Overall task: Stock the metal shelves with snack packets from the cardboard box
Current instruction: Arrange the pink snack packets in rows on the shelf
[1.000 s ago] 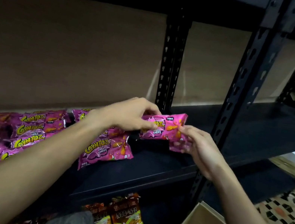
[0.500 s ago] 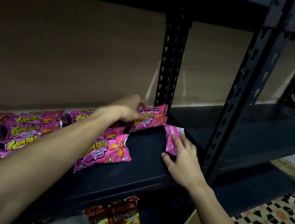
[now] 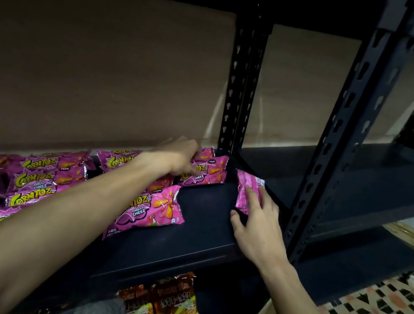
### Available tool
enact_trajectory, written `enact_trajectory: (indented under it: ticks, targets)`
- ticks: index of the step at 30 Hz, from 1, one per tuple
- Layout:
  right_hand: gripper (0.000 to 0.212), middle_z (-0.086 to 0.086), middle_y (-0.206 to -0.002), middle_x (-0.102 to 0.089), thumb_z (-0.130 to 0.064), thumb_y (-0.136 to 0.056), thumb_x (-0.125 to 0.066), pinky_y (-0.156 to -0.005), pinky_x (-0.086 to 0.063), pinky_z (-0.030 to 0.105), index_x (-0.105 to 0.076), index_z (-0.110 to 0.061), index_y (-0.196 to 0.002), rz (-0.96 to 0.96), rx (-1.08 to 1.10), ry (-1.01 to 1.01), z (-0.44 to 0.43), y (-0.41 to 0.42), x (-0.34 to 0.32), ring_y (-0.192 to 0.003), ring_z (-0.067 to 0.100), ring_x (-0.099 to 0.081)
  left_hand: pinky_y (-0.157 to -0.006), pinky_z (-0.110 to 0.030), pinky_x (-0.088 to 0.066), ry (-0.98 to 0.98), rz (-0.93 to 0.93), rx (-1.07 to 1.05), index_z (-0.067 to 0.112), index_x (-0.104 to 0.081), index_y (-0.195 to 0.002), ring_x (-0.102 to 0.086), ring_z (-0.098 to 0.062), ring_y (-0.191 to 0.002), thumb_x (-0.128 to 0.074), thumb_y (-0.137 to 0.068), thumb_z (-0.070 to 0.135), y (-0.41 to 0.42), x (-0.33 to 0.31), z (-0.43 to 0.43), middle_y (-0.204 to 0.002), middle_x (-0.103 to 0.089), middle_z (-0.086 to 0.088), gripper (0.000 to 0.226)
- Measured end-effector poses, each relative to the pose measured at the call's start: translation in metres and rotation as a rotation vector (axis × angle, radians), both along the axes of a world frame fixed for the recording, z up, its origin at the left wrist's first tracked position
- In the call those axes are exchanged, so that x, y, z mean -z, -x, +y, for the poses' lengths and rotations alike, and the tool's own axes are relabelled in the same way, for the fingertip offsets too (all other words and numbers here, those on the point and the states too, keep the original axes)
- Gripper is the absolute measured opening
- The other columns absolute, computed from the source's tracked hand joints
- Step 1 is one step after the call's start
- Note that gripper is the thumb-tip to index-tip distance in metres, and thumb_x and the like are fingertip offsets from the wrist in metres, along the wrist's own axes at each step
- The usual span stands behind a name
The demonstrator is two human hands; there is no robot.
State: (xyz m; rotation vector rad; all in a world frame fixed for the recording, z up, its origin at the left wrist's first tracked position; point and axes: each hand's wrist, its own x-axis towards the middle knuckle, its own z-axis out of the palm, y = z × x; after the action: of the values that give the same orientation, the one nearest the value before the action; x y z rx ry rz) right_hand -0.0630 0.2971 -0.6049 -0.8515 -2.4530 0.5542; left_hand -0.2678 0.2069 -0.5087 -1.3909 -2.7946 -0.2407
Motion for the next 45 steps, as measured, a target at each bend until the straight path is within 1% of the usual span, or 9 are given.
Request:
enact_trajectory:
  ticks: [5, 16, 23, 29, 33, 35, 37, 41, 45]
  targets:
    - [0.065, 0.009, -0.162, -0.019, -0.036, -0.097, -0.057, -0.117, -0.031, 0.042, -0.029, -0.02, -0.154, 0.01, 0.0, 0.008, 0.0, 0.0, 0.0, -0.147, 0.028, -0.016, -0.096, -0.038, -0.049, 0.014, 0.027, -0.012, 0.014, -0.064, -0.117, -0.061, -0.03, -0.113, -0.076, -0.081, 0.046, 0.002, -0.003, -0.002, -0.125, -0.064, -0.009, 0.049]
    - [0.061, 0.007, -0.161, -0.021, -0.032, -0.099, -0.055, -0.114, -0.032, 0.04, -0.031, -0.021, -0.153, 0.022, -0.007, 0.005, 0.0, -0.002, 0.0, -0.146, 0.027, -0.02, -0.095, -0.036, -0.047, 0.031, 0.045, -0.022, 0.01, -0.062, -0.122, -0.059, -0.032, -0.117, -0.071, -0.085, 0.047, -0.001, -0.004, -0.003, -0.128, -0.062, -0.012, 0.053]
    - [0.058, 0.009, -0.159, -0.025, -0.023, -0.1, -0.053, -0.114, -0.032, 0.038, -0.03, -0.019, -0.154, 0.047, -0.015, -0.003, 0.001, -0.002, 0.002, -0.145, 0.027, -0.023, -0.1, -0.036, -0.043, 0.038, 0.048, -0.002, 0.011, -0.058, -0.129, -0.055, -0.031, -0.123, -0.067, -0.089, 0.045, -0.007, -0.005, -0.007, -0.135, -0.058, -0.011, 0.053]
    - [0.058, 0.008, -0.157, -0.03, -0.019, -0.099, -0.055, -0.113, -0.032, 0.037, -0.033, -0.019, -0.153, 0.083, -0.048, 0.031, 0.004, -0.006, -0.001, -0.141, 0.027, -0.032, -0.111, -0.04, -0.036, -0.049, 0.044, 0.057, 0.016, -0.05, -0.139, -0.046, -0.028, -0.133, -0.065, -0.09, 0.046, -0.01, -0.01, -0.01, -0.145, -0.049, -0.009, 0.06]
    - [0.054, 0.002, -0.13, -0.056, -0.012, -0.092, -0.061, -0.102, -0.042, 0.027, -0.044, -0.02, -0.143, 0.309, -0.023, 0.107, 0.005, -0.013, -0.011, -0.119, 0.017, -0.055, -0.112, -0.034, -0.031, -0.142, 0.017, 0.14, 0.013, -0.038, -0.147, -0.038, -0.028, -0.138, -0.062, -0.094, 0.041, -0.02, -0.014, -0.024, -0.149, -0.043, -0.009, 0.065]
    - [0.047, -0.007, -0.11, -0.064, -0.01, -0.088, -0.064, -0.085, -0.046, 0.016, -0.051, -0.023, -0.131, 0.473, 0.034, 0.191, 0.003, -0.017, -0.017, -0.096, 0.005, -0.062, -0.111, -0.032, -0.03, -0.175, 0.015, 0.192, 0.014, -0.042, -0.145, -0.04, -0.027, -0.137, -0.062, -0.094, 0.04, -0.025, -0.014, -0.029, -0.146, -0.045, -0.009, 0.061]
    - [0.041, -0.015, -0.105, -0.064, -0.009, -0.086, -0.066, -0.077, -0.046, 0.009, -0.054, -0.024, -0.122, 0.62, 0.051, 0.313, 0.0, -0.02, -0.022, -0.09, -0.002, -0.064, -0.107, -0.027, -0.032, -0.218, 0.012, 0.248, 0.016, -0.05, -0.138, -0.045, -0.023, -0.133, -0.063, -0.094, 0.039, -0.031, -0.014, -0.032, -0.14, -0.052, -0.006, 0.052]
    - [0.025, -0.003, -0.107, -0.07, -0.006, -0.089, -0.067, -0.089, -0.055, 0.027, -0.061, -0.02, -0.109, 0.908, 0.024, 0.582, -0.009, -0.016, -0.026, -0.095, 0.005, -0.07, -0.1, -0.023, -0.035, -0.296, 0.036, 0.35, 0.014, -0.059, -0.129, -0.054, -0.021, -0.123, -0.066, -0.092, 0.034, -0.044, -0.012, -0.03, -0.131, -0.061, -0.004, 0.043]
    - [0.011, 0.004, -0.088, -0.076, -0.004, -0.096, -0.059, -0.082, -0.06, 0.039, -0.062, -0.007, -0.107, 1.086, 0.0, 0.853, -0.015, -0.013, -0.033, -0.087, 0.02, -0.074, -0.095, -0.012, -0.03, -0.384, 0.038, 0.415, 0.014, -0.058, -0.131, -0.054, -0.015, -0.121, -0.065, -0.092, 0.033, -0.053, -0.009, -0.028, -0.129, -0.06, -0.001, 0.044]
